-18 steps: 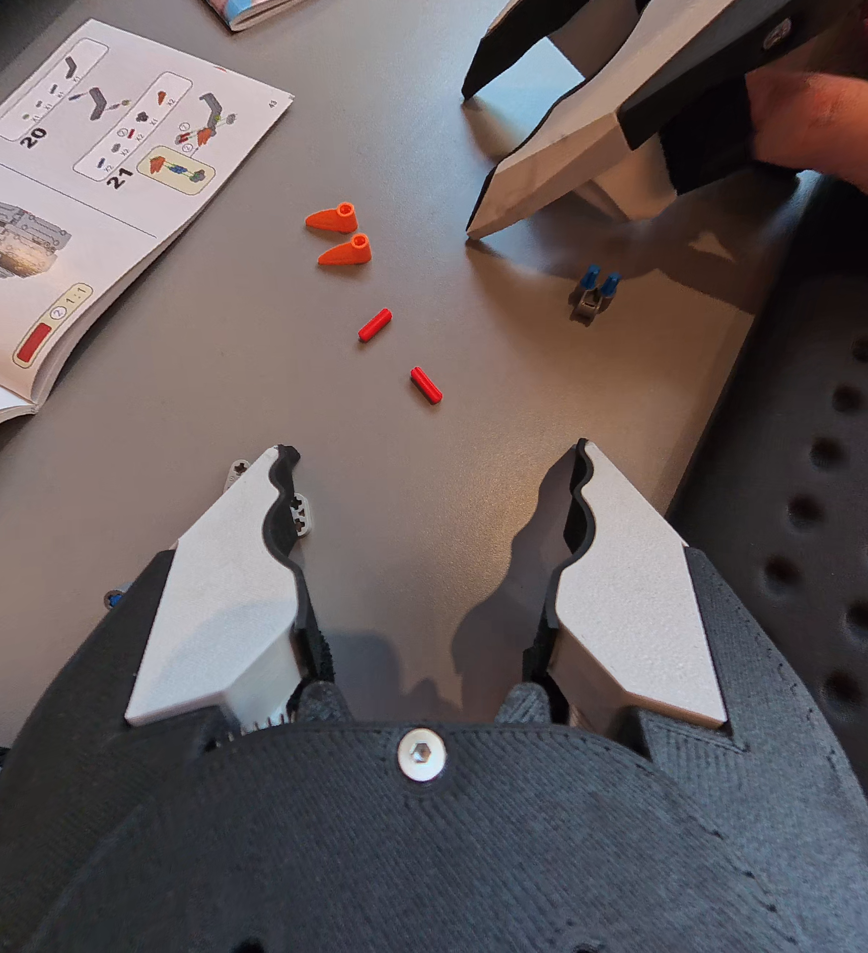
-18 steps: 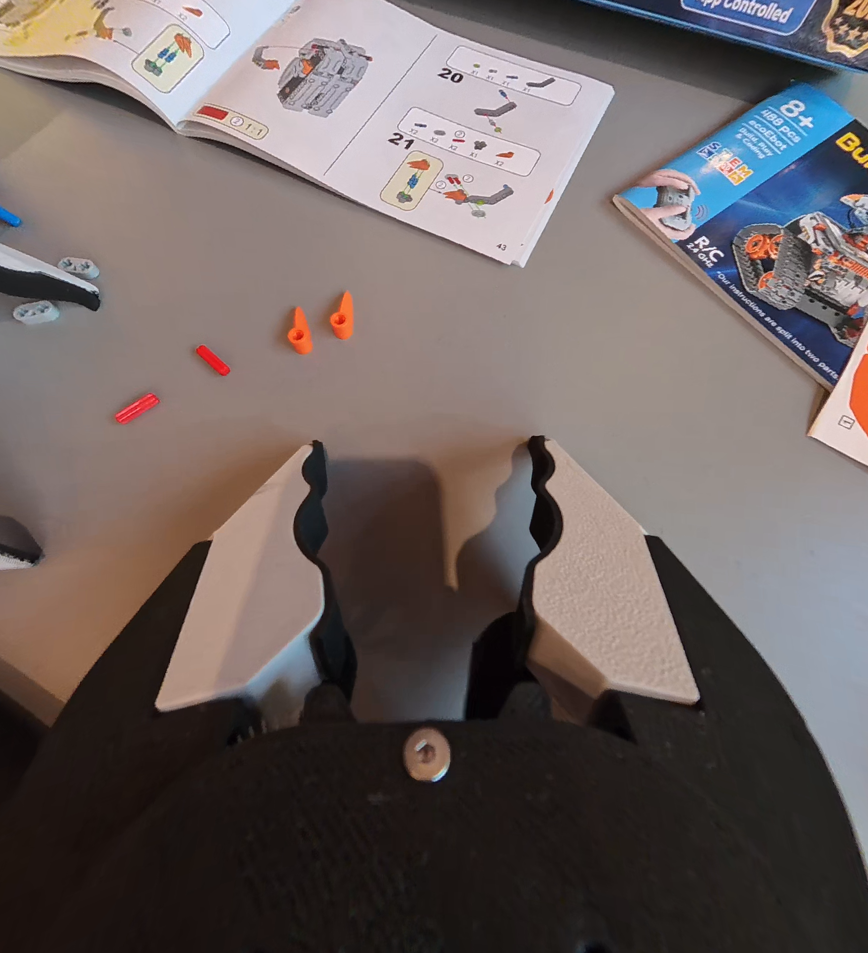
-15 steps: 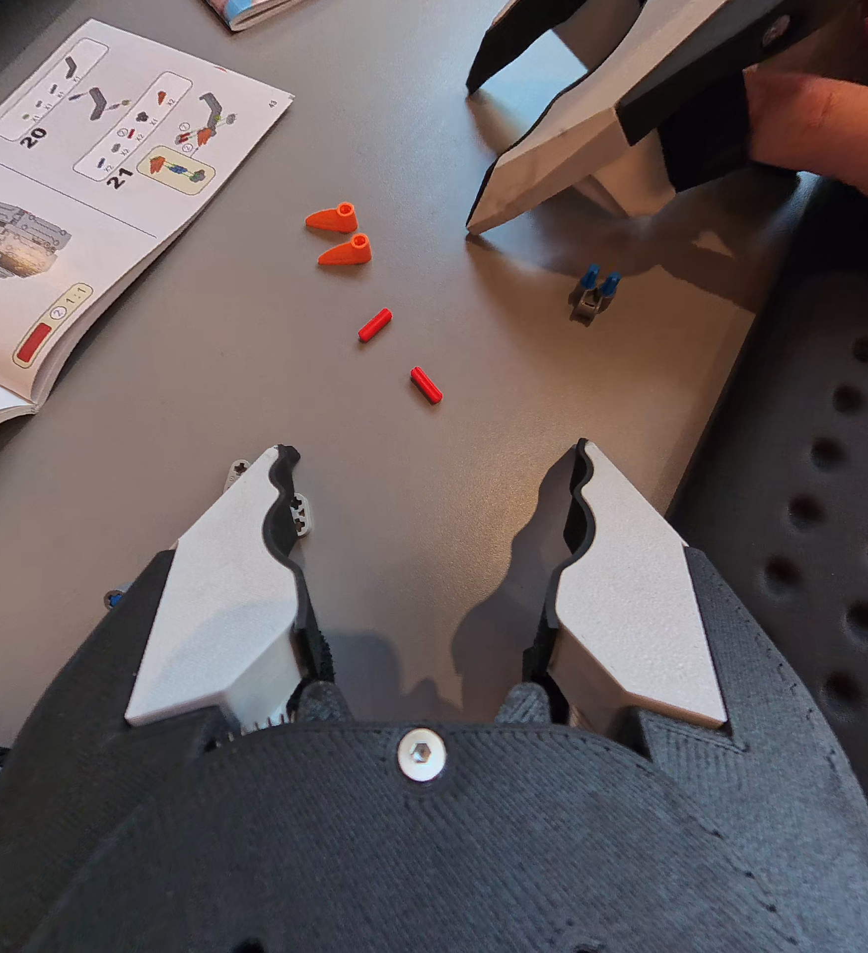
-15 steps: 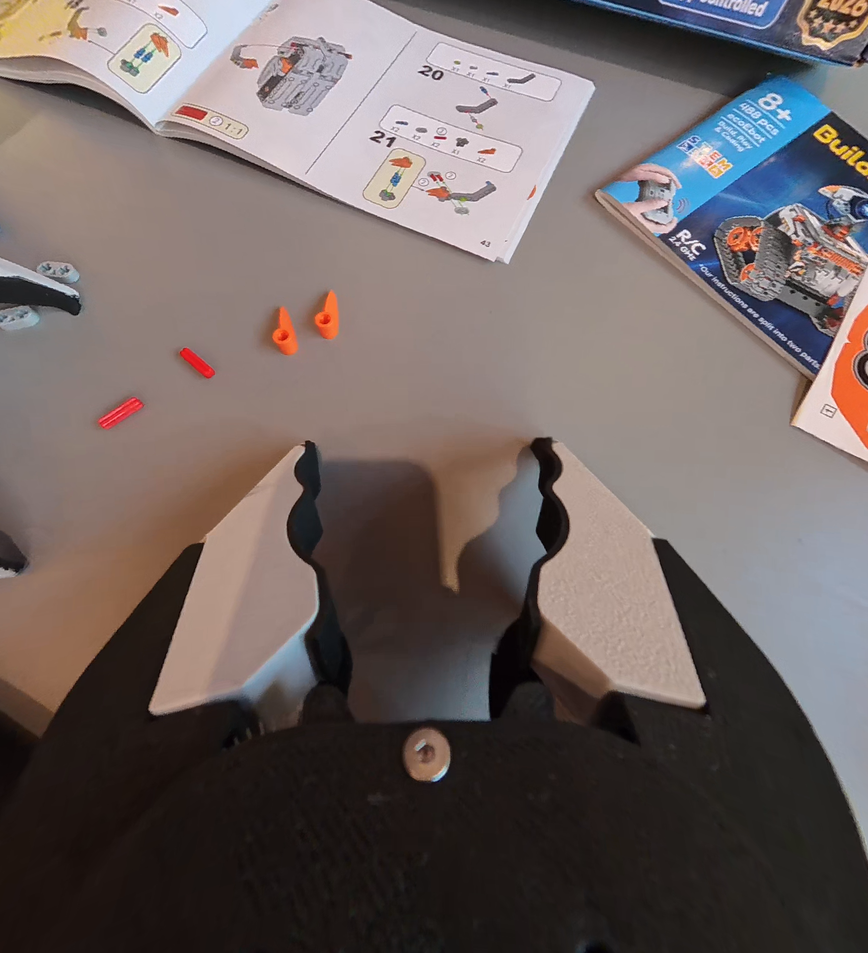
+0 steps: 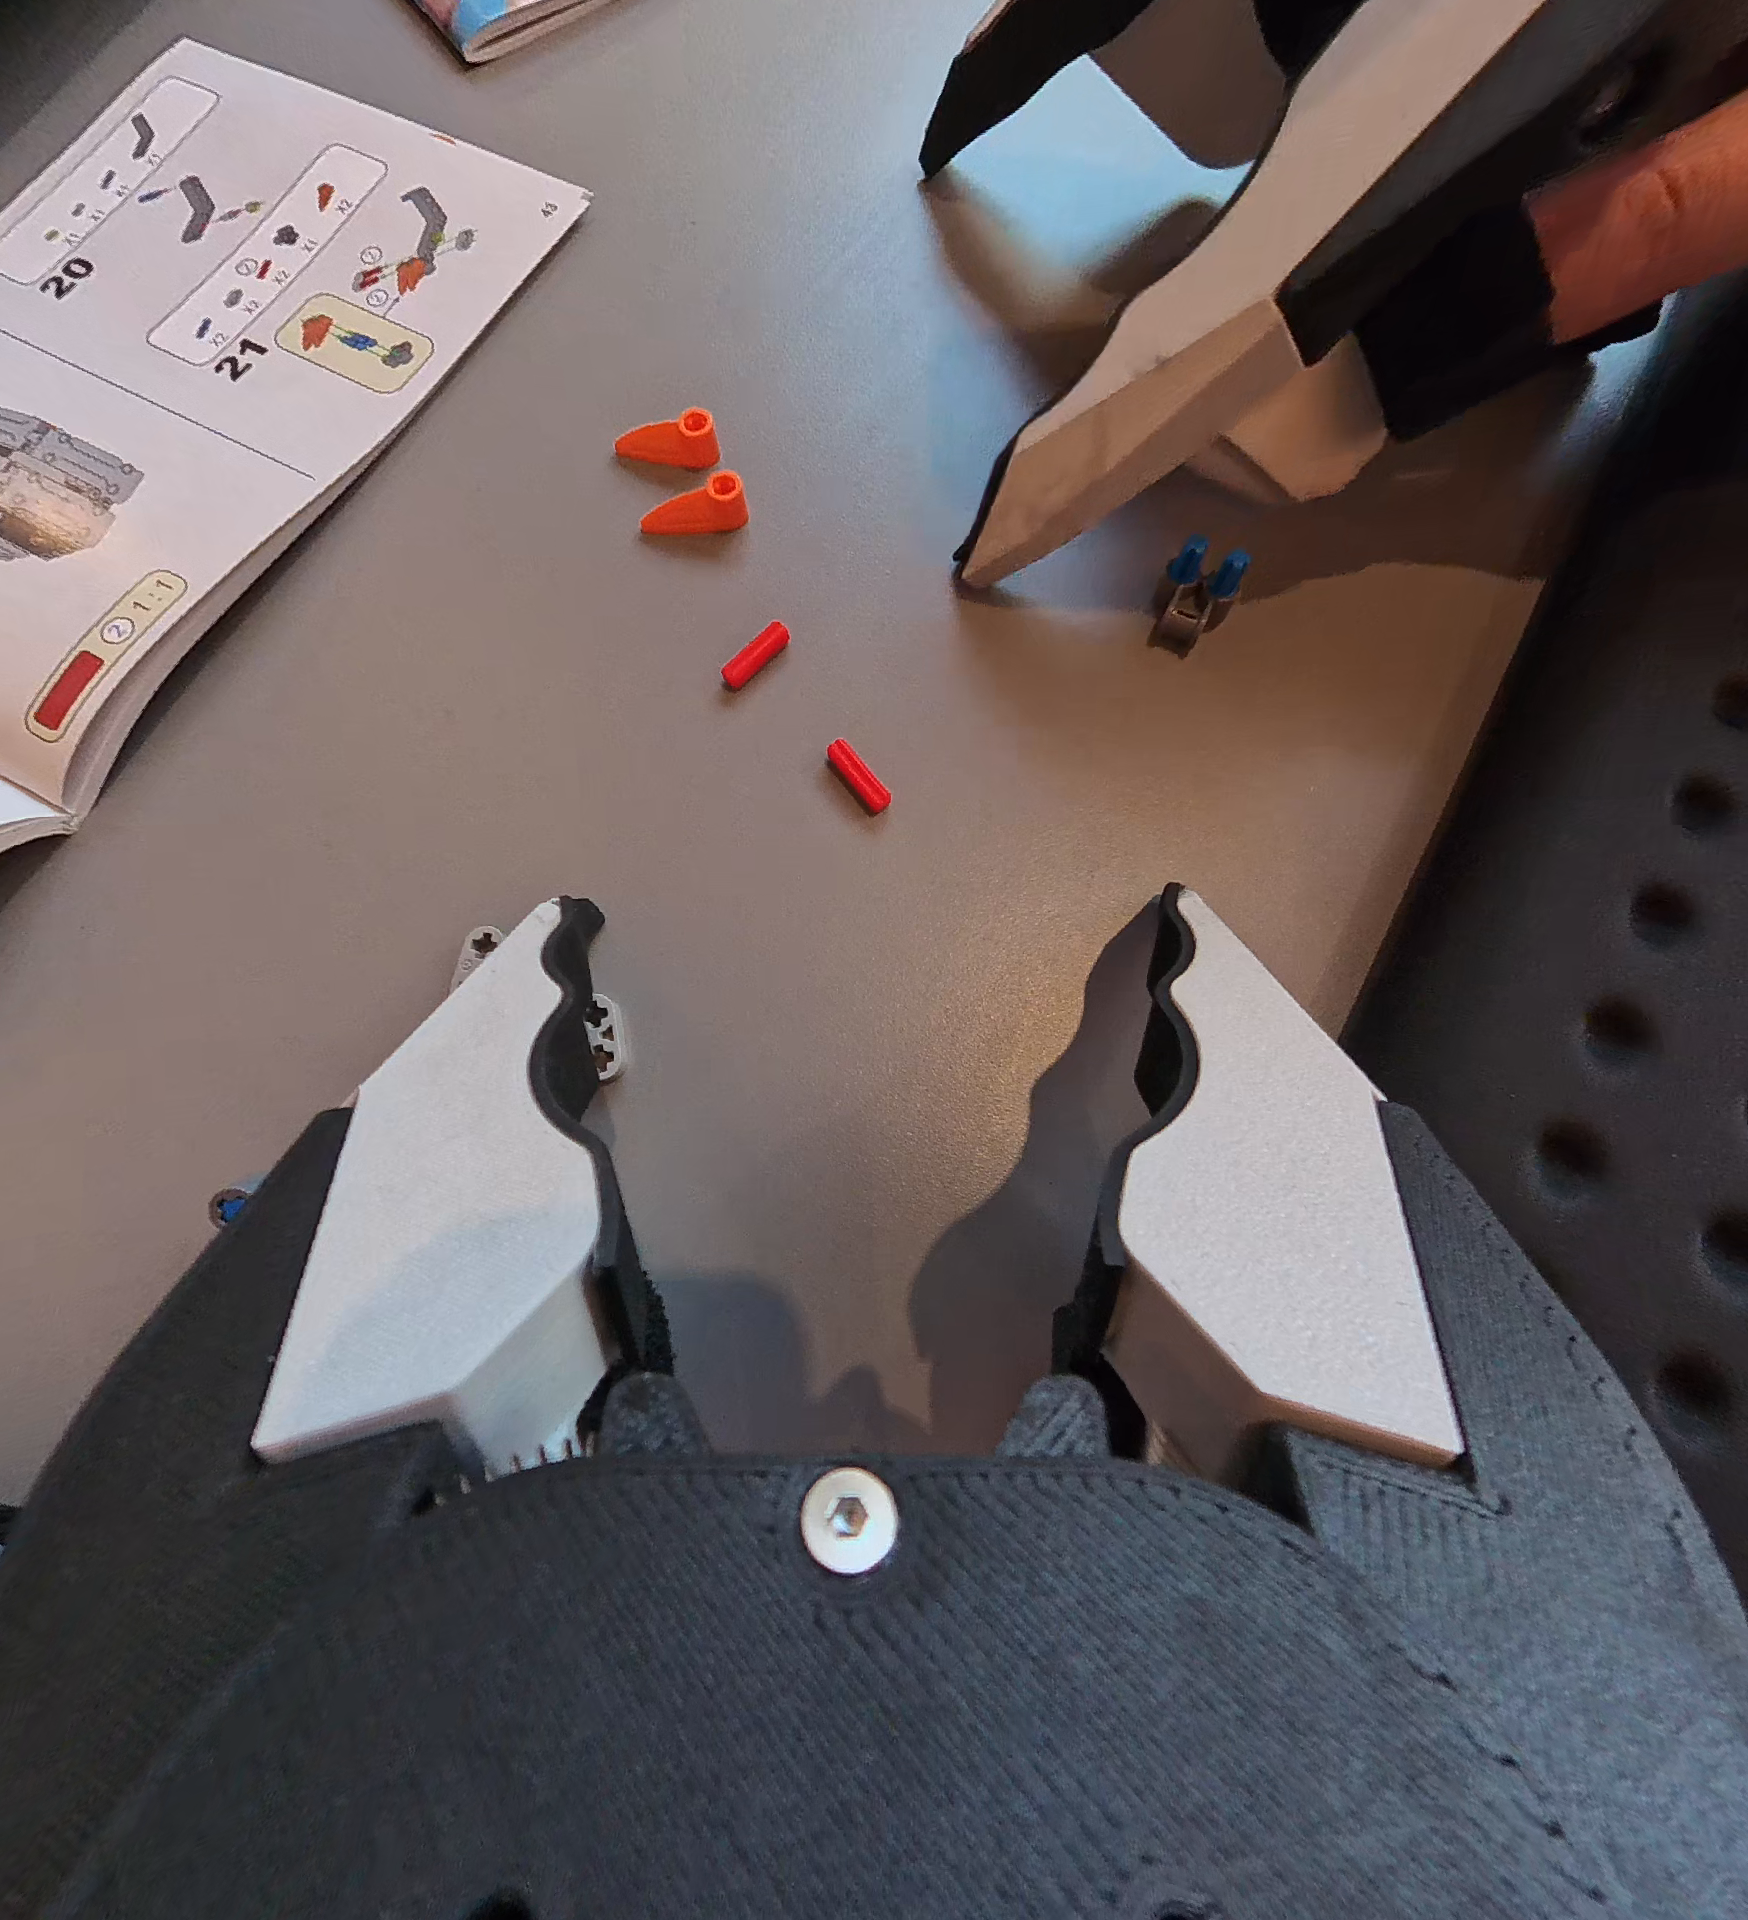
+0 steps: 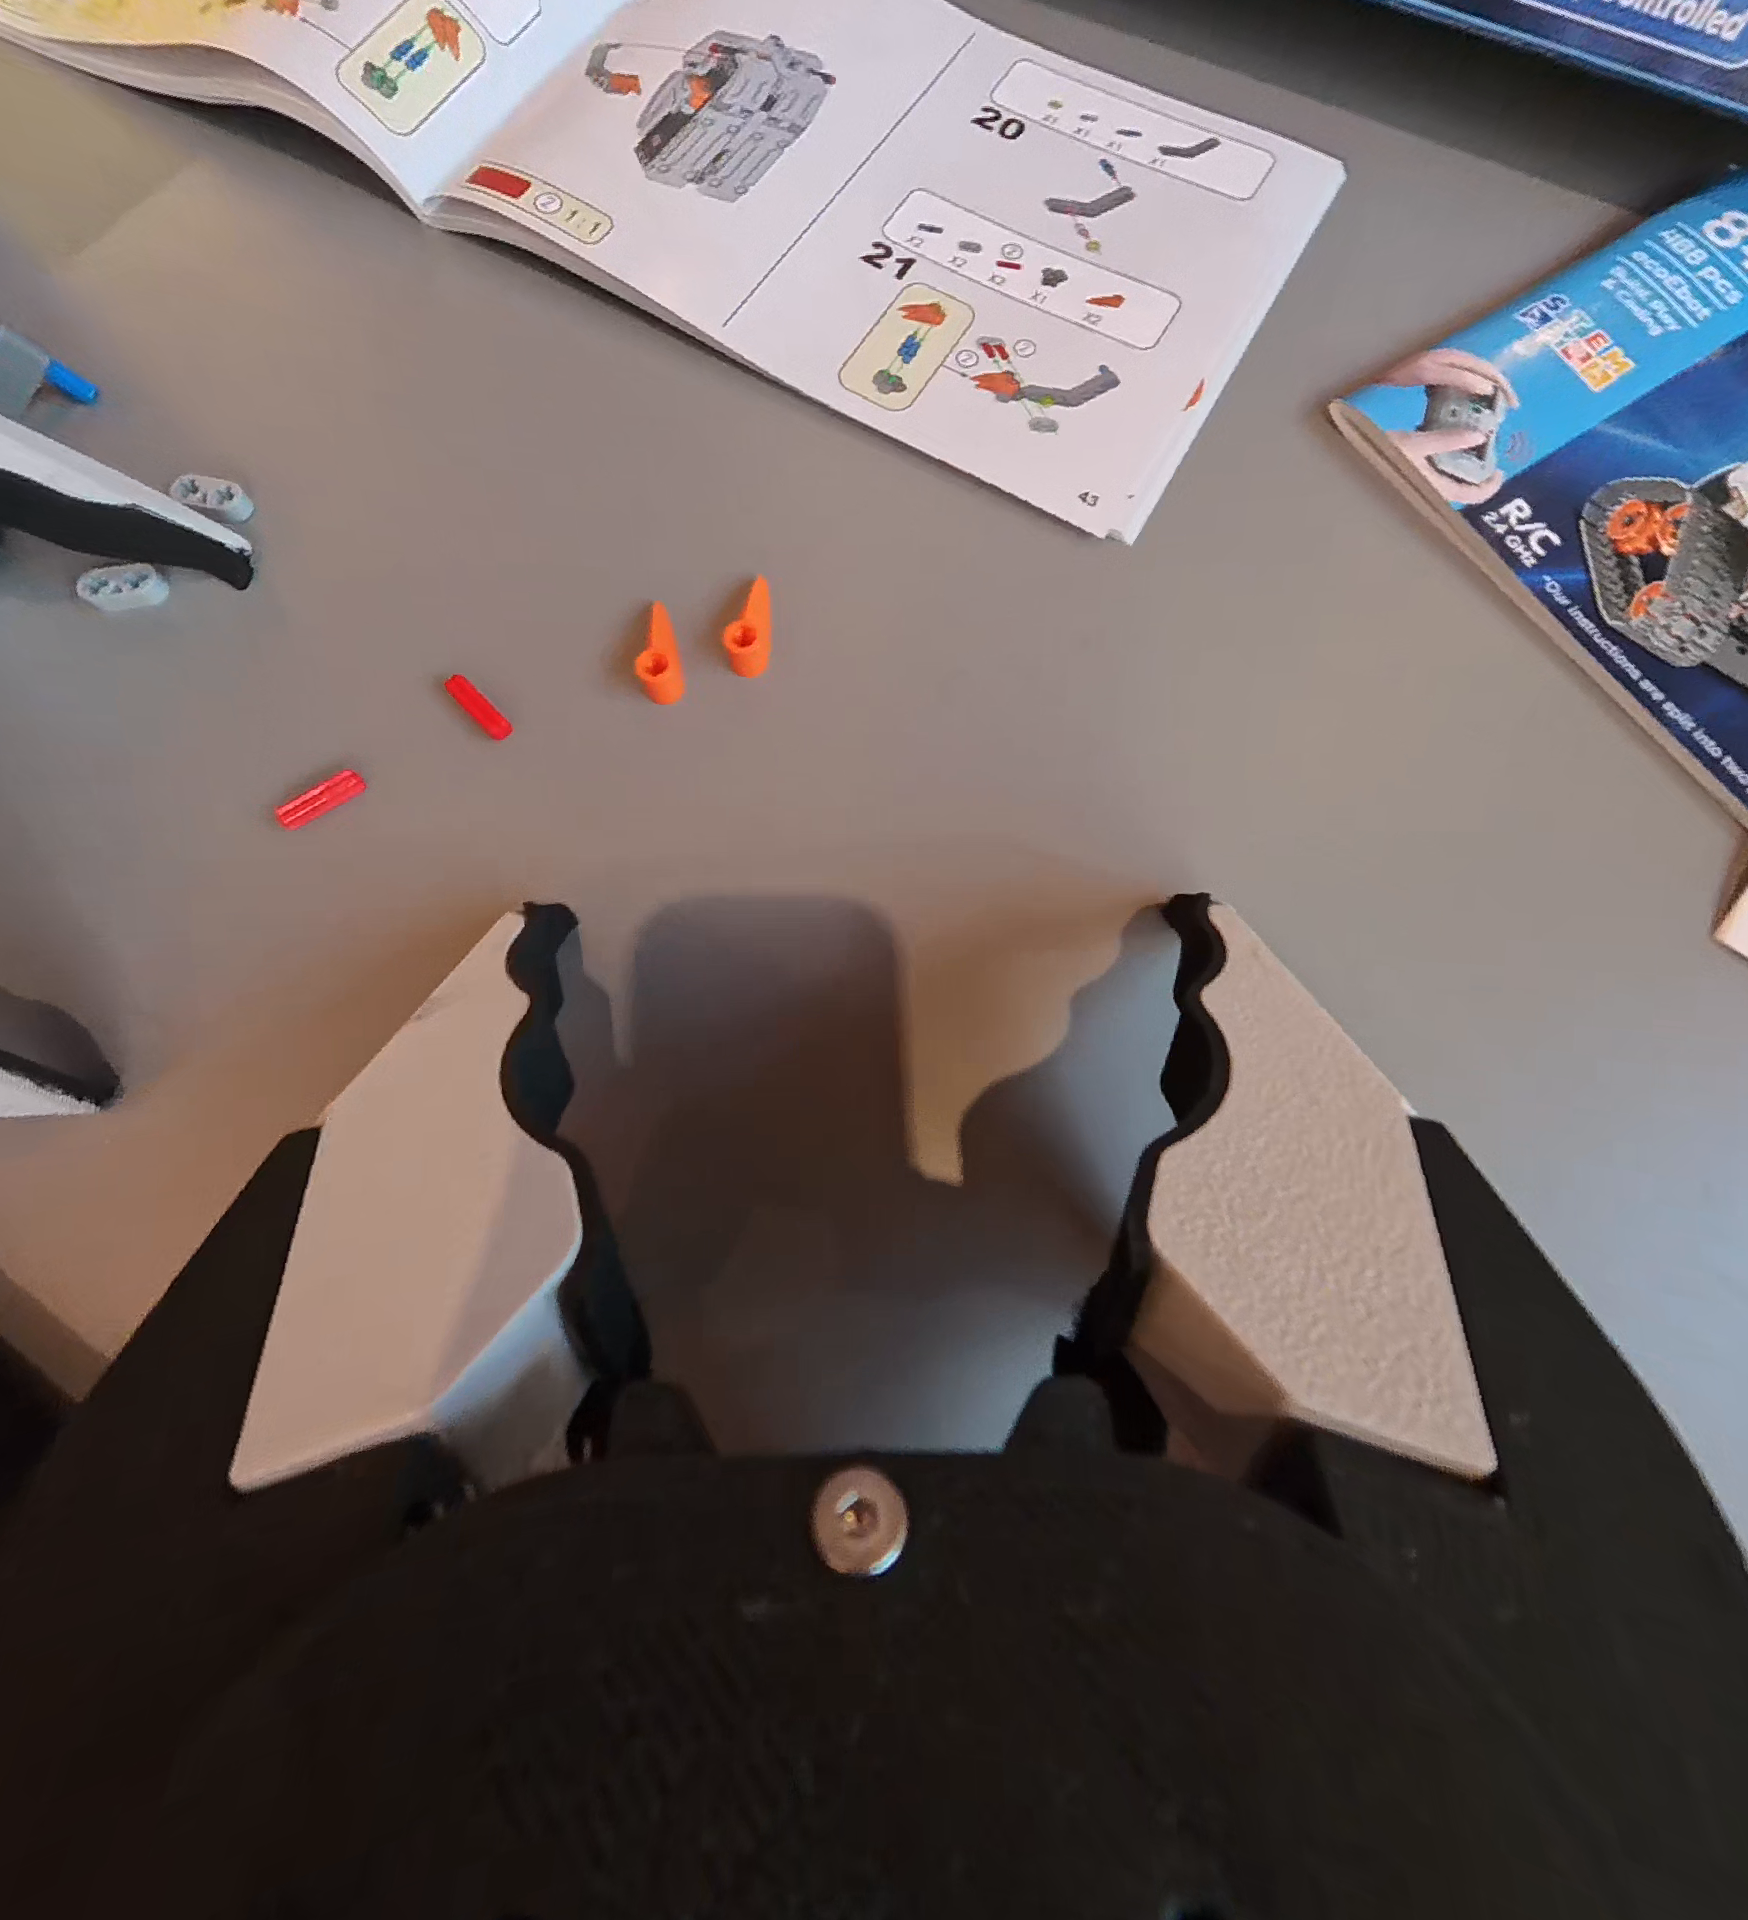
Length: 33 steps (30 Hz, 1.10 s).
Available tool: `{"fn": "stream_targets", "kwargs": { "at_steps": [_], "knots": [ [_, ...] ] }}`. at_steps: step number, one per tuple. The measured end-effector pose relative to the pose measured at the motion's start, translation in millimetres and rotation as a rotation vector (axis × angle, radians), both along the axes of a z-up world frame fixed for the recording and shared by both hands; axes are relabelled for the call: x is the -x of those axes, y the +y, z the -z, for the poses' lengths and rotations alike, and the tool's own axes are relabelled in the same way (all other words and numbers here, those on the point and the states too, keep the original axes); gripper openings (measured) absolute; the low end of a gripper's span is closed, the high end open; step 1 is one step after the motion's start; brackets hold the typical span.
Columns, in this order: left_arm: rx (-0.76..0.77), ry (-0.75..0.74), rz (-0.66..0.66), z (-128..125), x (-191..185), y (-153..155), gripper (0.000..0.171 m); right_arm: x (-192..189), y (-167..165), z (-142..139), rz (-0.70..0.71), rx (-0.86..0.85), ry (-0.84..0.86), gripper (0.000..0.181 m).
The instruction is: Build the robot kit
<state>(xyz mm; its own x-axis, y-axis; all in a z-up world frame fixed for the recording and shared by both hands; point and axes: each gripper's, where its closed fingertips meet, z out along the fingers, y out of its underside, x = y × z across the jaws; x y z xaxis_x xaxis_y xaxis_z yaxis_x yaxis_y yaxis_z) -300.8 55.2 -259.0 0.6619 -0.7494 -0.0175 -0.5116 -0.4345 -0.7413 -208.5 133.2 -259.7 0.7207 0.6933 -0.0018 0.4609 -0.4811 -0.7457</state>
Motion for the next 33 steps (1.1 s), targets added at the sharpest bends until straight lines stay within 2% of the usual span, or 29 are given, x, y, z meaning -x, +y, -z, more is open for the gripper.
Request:
{"fn": "stream_targets", "kwargs": {
  "at_steps": [1,3,5,6,8,10,12,14,15,17,21,24,25,27,28,30,33],
  "knots": [
    [0.0,0.0,0.0,0,0,0,0.107,-1,1,-1,-0.018,-0.008,-0.006,0.114],
    [0.0,0.0,0.0,0,0,0,0.107,-6,2,-3,-0.026,-0.019,0.012,0.089],
    [0.0,0.0,0.0,0,0,0,0.107,-19,8,-11,0.026,-0.066,0.016,0.084],
    [0.0,0.0,0.0,0,0,0,0.107,-27,14,-24,0.071,-0.135,0.021,0.084],
    [0.0,0.0,0.0,0,0,0,0.107,-41,23,-73,0.142,-0.384,0.047,0.085],
    [0.0,0.0,0.0,0,0,0,0.107,-49,14,-133,0.191,-0.667,0.131,0.086],
    [0.0,0.0,0.0,0,0,0,0.107,-48,-1,-175,0.202,-0.84,0.24,0.099],
    [0.0,0.0,0.0,0,0,0,0.107,-38,1,-175,0.173,-0.76,0.237,0.094],
    [0.0,0.0,0.0,0,0,0,0.107,-32,6,-174,0.154,-0.715,0.253,0.086],
    [0.0,0.0,0.0,0,0,0,0.107,-20,19,-184,0.086,-0.687,0.316,0.085],
    [0.0,0.0,0.003,0,0,0,0.107,-25,74,-207,0.042,-0.762,0.309,0.085],
    [0.0,0.001,0.002,0,0,0,0.108,-22,106,-195,-0.018,-0.788,0.294,0.084],
    [0.0,0.001,0.0,0,-1,1,0.108,-19,106,-182,-0.052,-0.765,0.312,0.083],
    [0.004,0.002,-0.006,1,-2,1,0.112,-16,95,-157,-0.085,-0.71,0.396,0.071],
    [0.003,0.004,-0.011,1,-3,1,0.113,-14,89,-152,-0.086,-0.679,0.459,0.069],
    [0.004,0.006,-0.013,1,-3,1,0.114,-7,80,-149,-0.114,-0.599,0.511,0.07],
    [0.005,0.005,-0.015,1,-3,1,0.113,-11,84,-155,-0.113,-0.686,0.409,0.07]
  ]
}}
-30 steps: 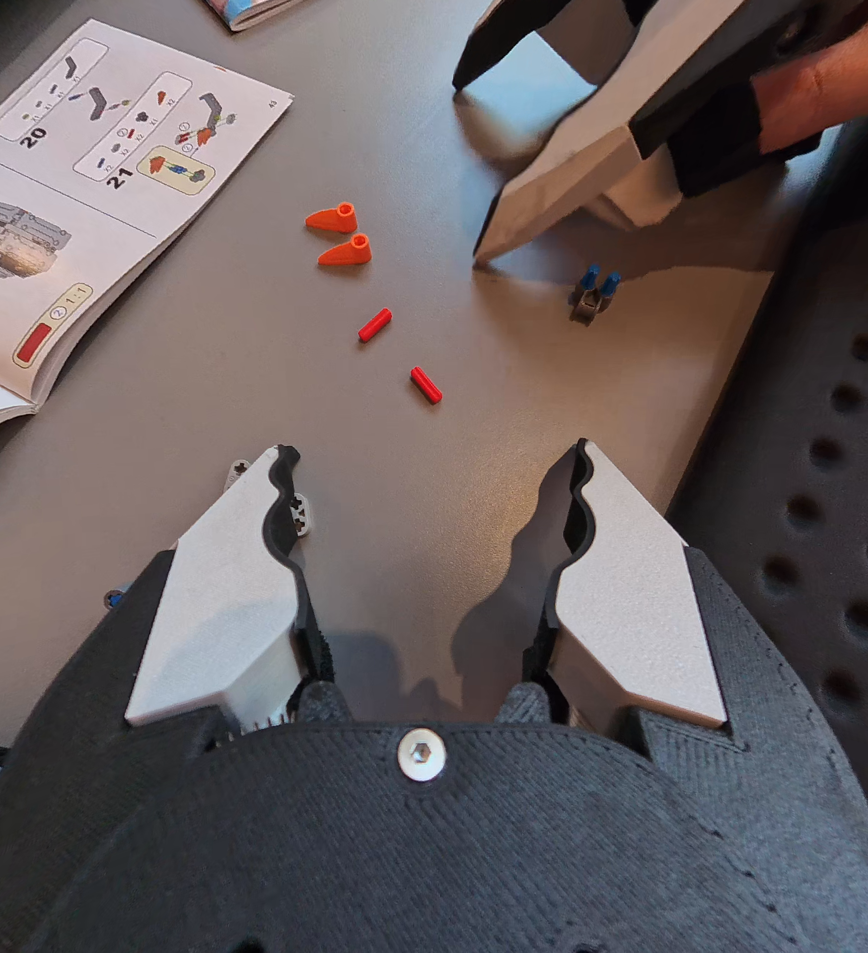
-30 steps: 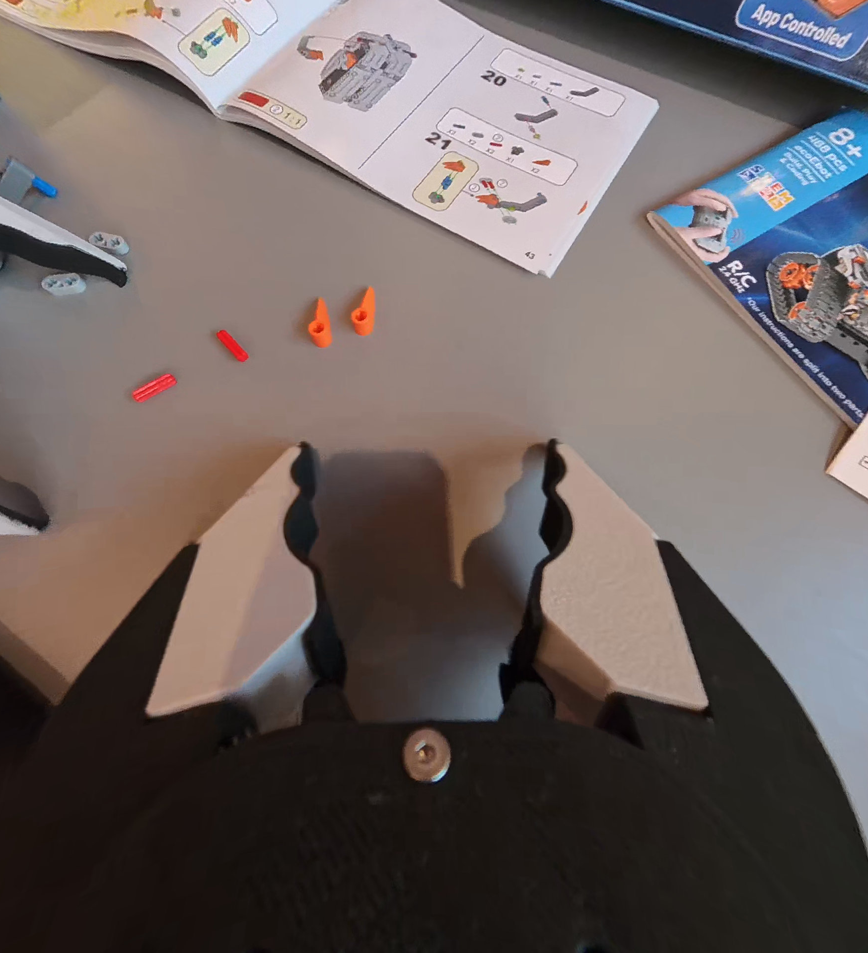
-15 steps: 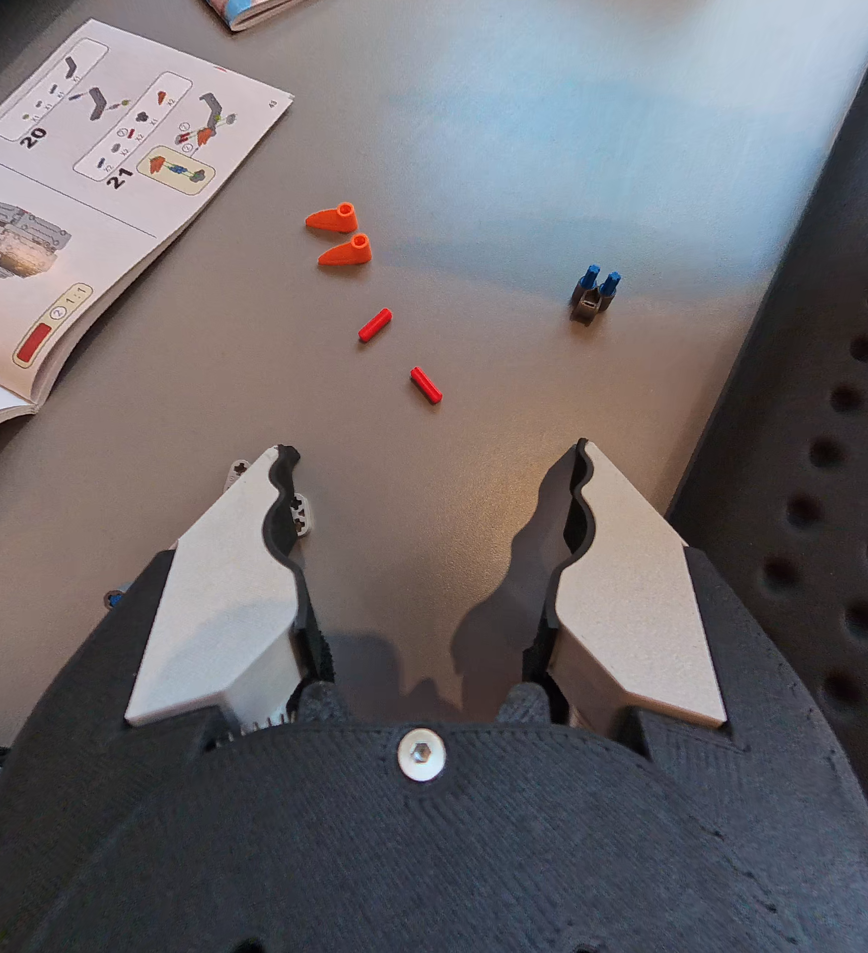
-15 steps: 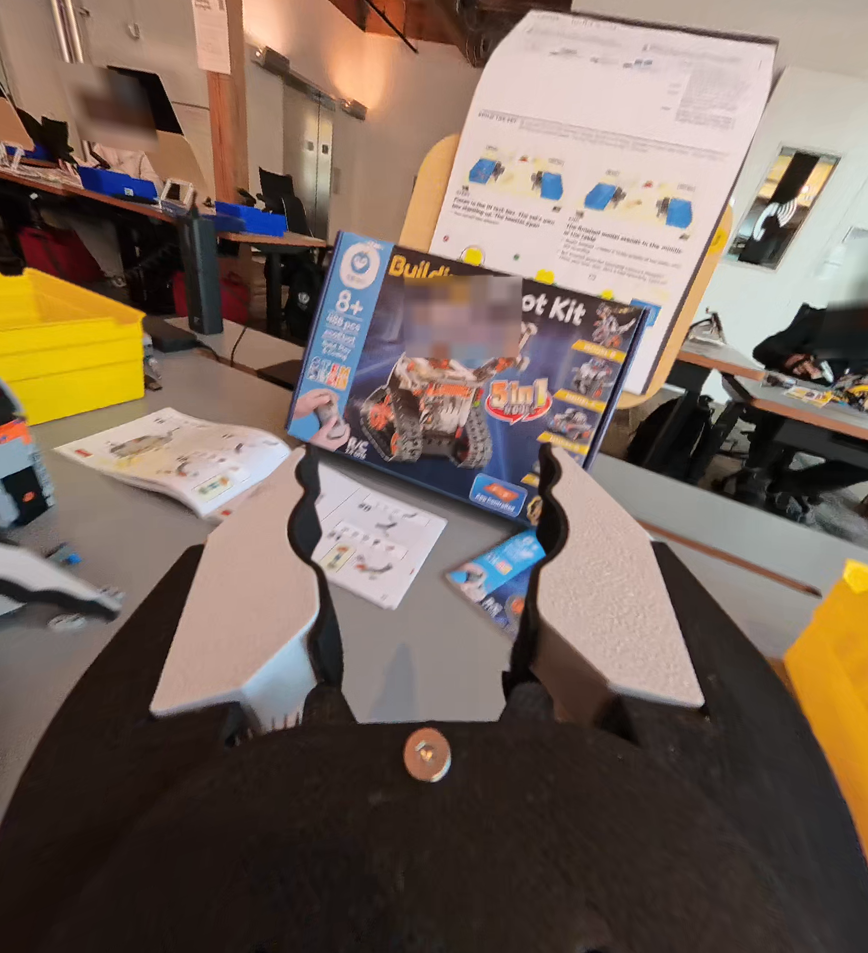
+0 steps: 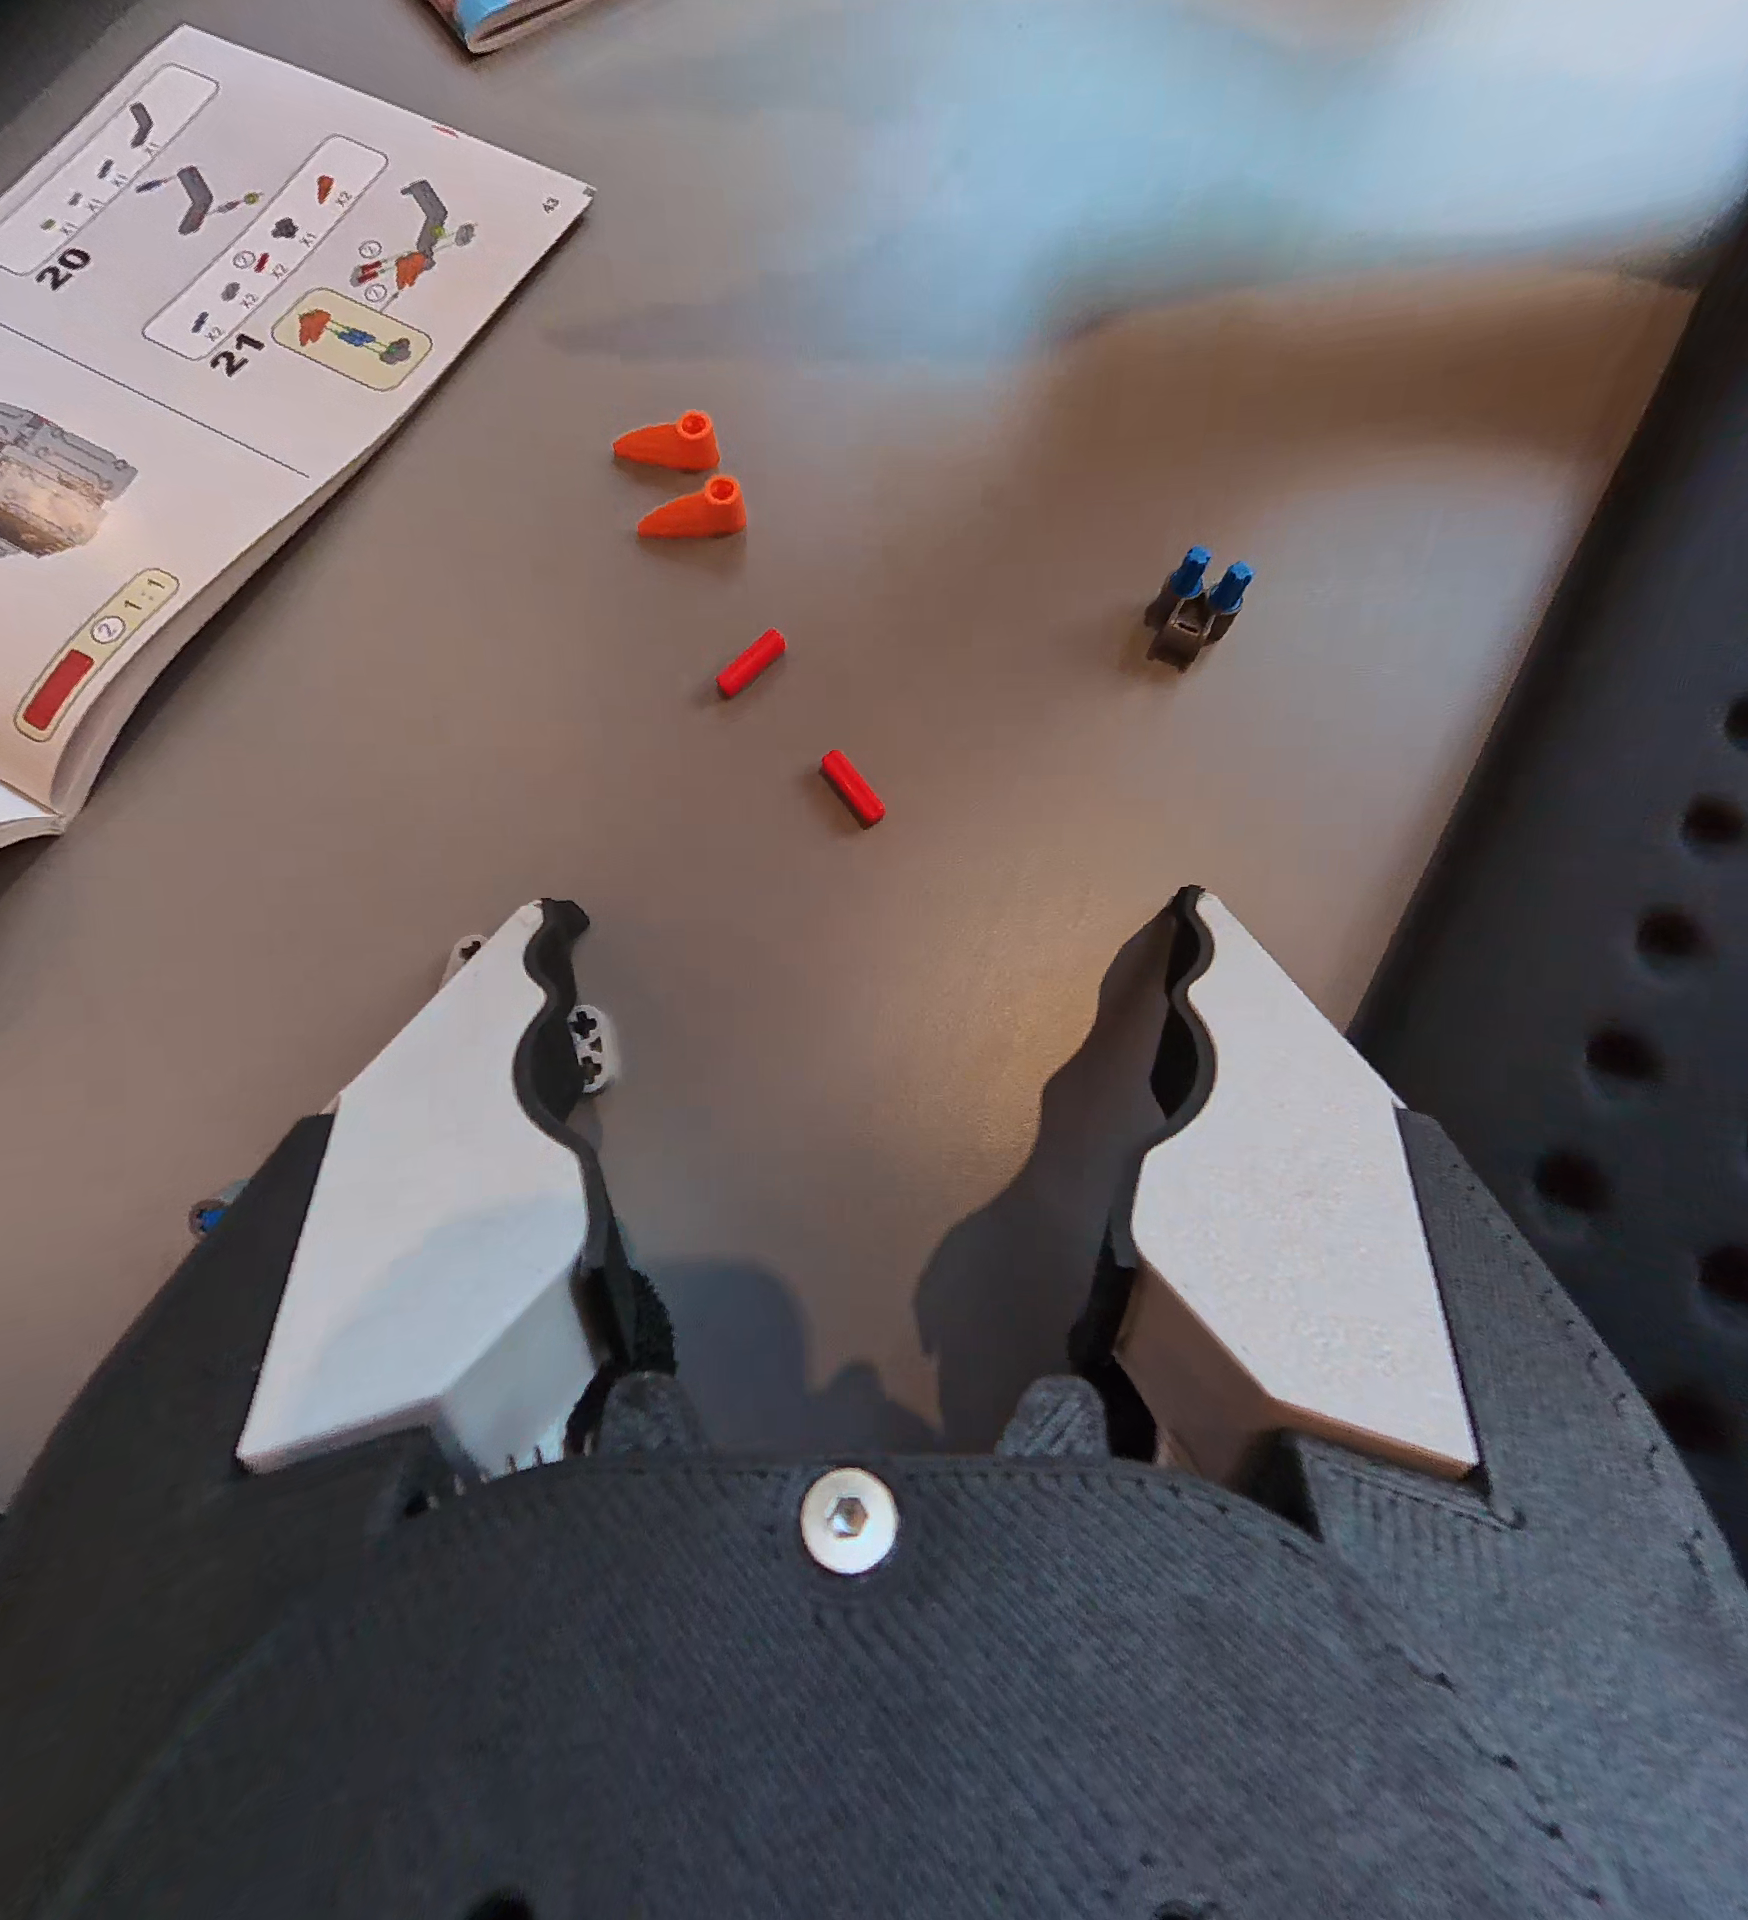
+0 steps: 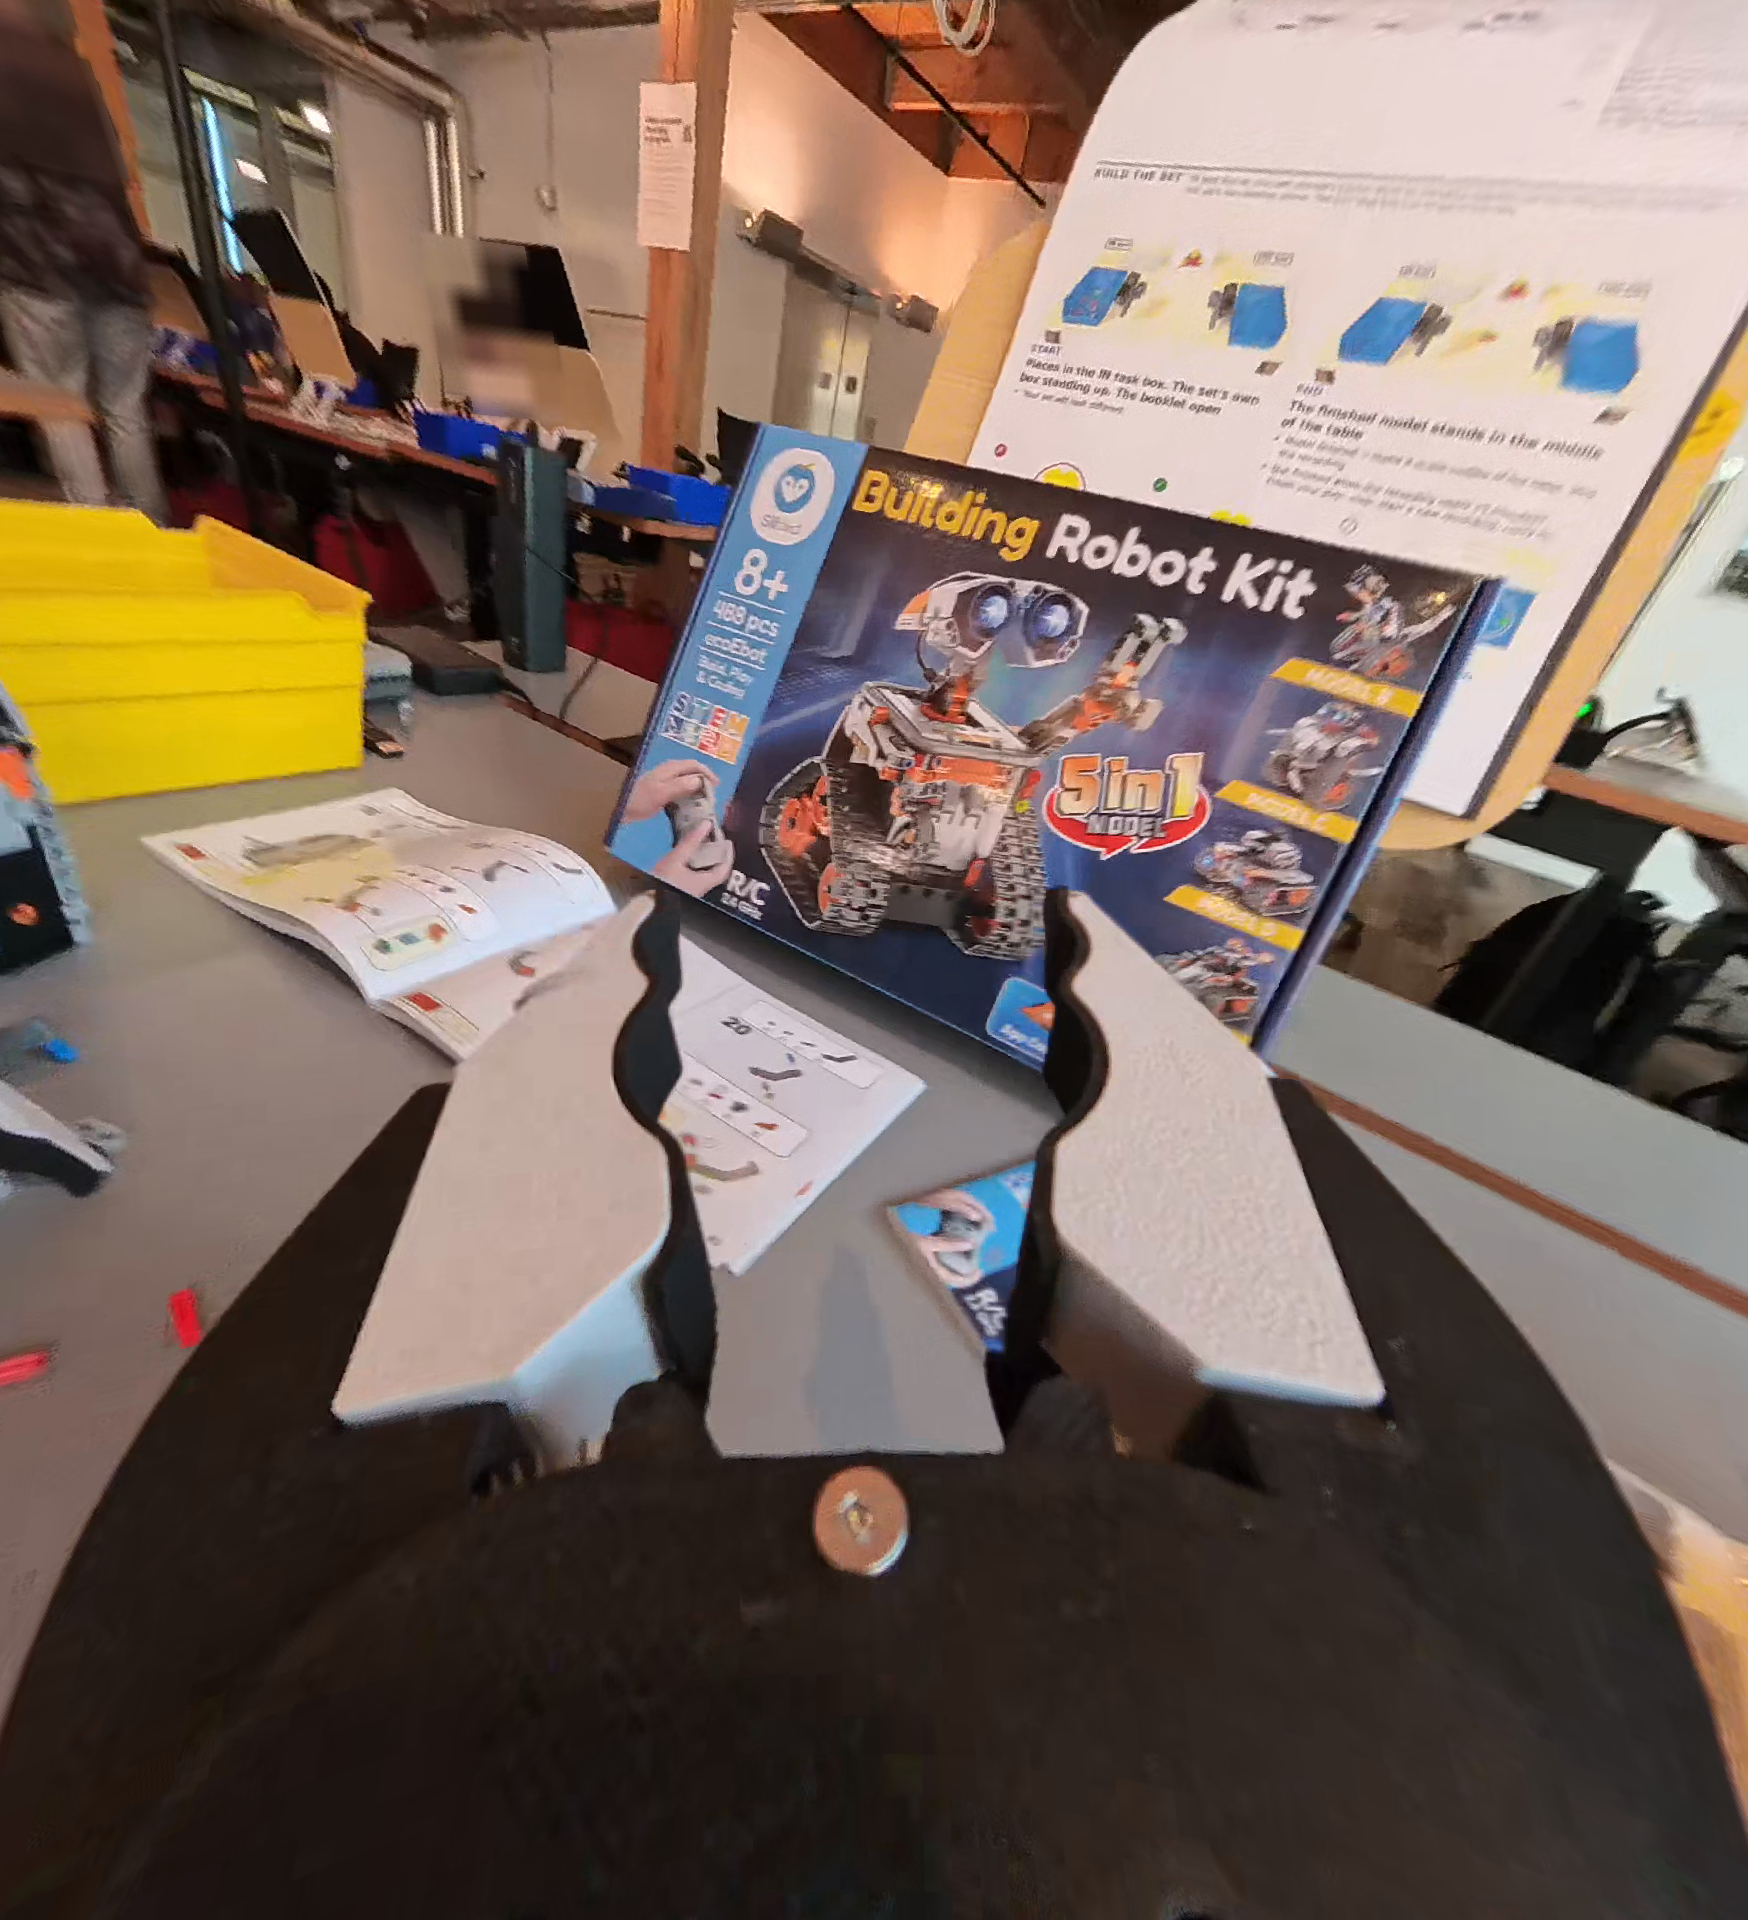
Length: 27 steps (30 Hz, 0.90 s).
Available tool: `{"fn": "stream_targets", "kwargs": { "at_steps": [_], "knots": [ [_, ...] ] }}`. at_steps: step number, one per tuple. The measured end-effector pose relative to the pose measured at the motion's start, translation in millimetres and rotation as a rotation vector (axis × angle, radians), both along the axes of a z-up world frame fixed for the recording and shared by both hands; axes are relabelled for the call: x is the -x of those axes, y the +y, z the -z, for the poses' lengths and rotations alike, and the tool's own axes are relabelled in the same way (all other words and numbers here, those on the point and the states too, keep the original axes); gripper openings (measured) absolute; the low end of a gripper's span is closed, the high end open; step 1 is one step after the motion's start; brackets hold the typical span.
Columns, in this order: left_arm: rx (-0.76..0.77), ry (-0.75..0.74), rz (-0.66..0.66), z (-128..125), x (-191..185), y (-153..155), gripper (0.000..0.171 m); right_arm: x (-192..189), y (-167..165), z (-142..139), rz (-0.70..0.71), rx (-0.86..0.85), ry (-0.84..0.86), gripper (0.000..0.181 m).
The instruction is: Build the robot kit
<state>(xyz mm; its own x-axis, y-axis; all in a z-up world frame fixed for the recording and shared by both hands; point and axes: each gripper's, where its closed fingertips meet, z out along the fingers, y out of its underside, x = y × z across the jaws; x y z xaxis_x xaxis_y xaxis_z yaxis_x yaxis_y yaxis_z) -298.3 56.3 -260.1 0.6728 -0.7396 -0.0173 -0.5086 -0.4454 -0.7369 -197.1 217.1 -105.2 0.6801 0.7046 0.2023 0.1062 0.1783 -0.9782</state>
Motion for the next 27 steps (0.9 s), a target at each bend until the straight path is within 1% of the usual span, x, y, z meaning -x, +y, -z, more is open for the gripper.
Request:
{"fn": "stream_targets", "kwargs": {
  "at_steps": [1,2,3,4,6,7,8,10,13,14,15,16,17,18,19,21,22,24,25,27],
  "knots": [
    [-0.001,0.0,0.001,0,0,0,0.113,0,-2,-1,-0.007,-0.012,-0.027,0.07],
    [0.0,0.0,-0.004,0,0,2,0.113,3,-8,1,-0.052,-0.002,-0.047,0.069],
    [0.0,-0.001,-0.013,0,1,4,0.112,10,-20,6,-0.136,0.035,-0.063,0.069],
    [0.003,-0.002,-0.011,0,0,6,0.114,19,-40,12,-0.263,0.088,-0.08,0.069],
    [0.006,0.005,0.003,1,-4,5,0.12,33,-91,31,-0.557,0.228,-0.137,0.069],
    [0.01,0.008,0.001,2,-5,4,0.126,34,-115,42,-0.674,0.305,-0.174,0.069],
    [0.01,0.009,-0.012,2,-6,4,0.128,32,-133,51,-0.756,0.38,-0.205,0.069],
    [0.012,0.01,-0.018,2,-6,4,0.13,29,-155,67,-0.826,0.451,-0.264,0.06],
    [0.014,0.014,-0.026,3,-7,5,0.133,24,-170,89,-0.84,0.47,-0.376,0.031],
    [0.016,0.015,-0.045,2,-6,7,0.13,24,-174,93,-0.857,0.494,-0.381,0.016],
    [0.019,0.018,-0.076,0,-2,10,0.118,23,-179,97,-0.88,0.528,-0.386,0.0],
    [0.018,0.021,-0.096,-3,2,12,0.09,24,-177,103,-0.863,0.558,-0.394,0.0],
    [0.011,0.008,-0.096,-8,3,10,0.057,23,-174,111,-0.837,0.562,-0.422,0.0],
    [-0.008,-0.036,-0.093,-16,1,8,0.05,23,-173,115,-0.825,0.539,-0.452,0.0],
    [-0.045,-0.083,-0.092,-27,0,7,0.047,25,-172,116,-0.82,0.505,-0.464,0.0],
    [-0.169,-0.133,-0.114,-54,3,6,0.044,29,-173,110,-0.827,0.455,-0.449,0.0],
    [-0.242,-0.161,-0.117,-70,4,3,0.039,30,-173,108,-0.828,0.451,-0.441,0.0],
    [-0.378,-0.218,-0.115,-98,3,-8,0.01,30,-170,112,-0.81,0.462,-0.454,0.0],
    [-0.441,-0.236,-0.112,-109,3,-14,0.0,30,-170,115,-0.808,0.47,-0.466,0.0],
    [-0.531,-0.228,-0.145,-121,8,-20,0.0,30,-170,119,-0.8,0.464,-0.487,0.0]
  ]
}}
